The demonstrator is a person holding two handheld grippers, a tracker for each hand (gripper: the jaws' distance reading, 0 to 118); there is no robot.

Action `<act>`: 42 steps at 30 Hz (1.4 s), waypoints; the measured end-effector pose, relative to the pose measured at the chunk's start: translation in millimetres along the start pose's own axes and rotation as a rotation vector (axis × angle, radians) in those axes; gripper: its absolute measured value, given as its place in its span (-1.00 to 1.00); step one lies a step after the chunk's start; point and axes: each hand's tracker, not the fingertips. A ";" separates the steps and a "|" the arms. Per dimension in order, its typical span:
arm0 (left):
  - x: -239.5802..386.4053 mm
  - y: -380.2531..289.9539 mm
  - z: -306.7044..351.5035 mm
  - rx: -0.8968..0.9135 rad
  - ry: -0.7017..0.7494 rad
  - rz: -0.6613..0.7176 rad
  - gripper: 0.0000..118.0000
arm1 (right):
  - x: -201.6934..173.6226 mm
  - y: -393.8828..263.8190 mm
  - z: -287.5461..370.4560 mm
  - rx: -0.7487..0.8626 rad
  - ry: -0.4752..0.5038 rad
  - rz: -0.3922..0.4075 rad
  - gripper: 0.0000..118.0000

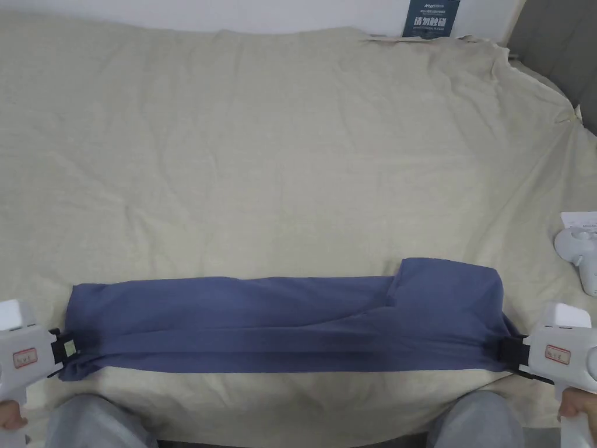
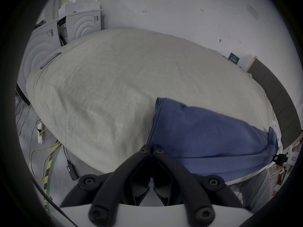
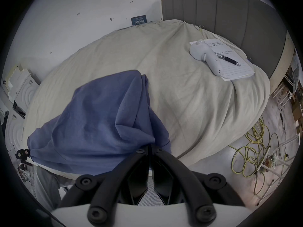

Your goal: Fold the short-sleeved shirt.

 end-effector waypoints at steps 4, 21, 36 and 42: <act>-1.2 10.7 19.7 0.025 0.035 0.033 -0.48 | -2.8 6.5 14.3 0.013 -0.029 0.060 -0.39; 91.7 92.4 126.4 0.628 -0.033 -0.139 0.94 | -61.4 70.4 143.8 0.723 -0.019 0.170 0.76; 134.7 49.5 123.5 0.679 -0.098 -0.287 -0.92 | -105.7 41.3 144.7 0.788 0.112 0.157 -0.68; 129.6 49.2 118.6 0.672 -0.136 -0.257 -1.00 | -107.6 39.5 139.4 0.770 0.110 0.159 -1.00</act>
